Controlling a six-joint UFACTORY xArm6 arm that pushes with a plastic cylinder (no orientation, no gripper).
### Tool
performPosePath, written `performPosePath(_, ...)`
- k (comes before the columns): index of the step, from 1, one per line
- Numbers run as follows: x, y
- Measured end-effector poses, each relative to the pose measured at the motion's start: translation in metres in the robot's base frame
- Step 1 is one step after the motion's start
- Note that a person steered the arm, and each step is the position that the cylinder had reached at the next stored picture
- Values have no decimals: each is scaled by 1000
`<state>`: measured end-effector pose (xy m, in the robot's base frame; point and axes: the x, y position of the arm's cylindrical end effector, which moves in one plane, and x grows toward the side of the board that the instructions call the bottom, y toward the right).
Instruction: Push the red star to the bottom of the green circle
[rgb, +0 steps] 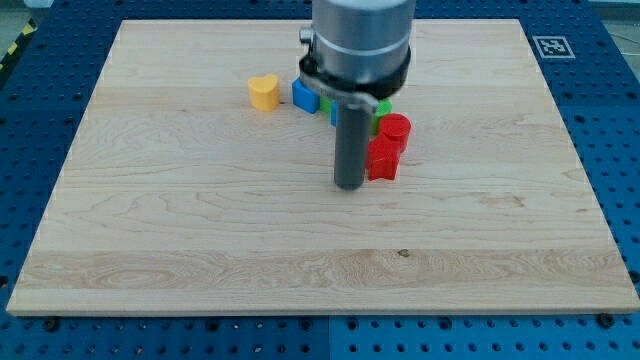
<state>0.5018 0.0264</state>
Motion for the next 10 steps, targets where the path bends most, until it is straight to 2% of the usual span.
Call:
performPosePath(1, 12, 27)
performPosePath(2, -10, 48)
performPosePath(6, -49, 35)
performPosePath(9, -63, 33)
performPosePath(10, -48, 29)
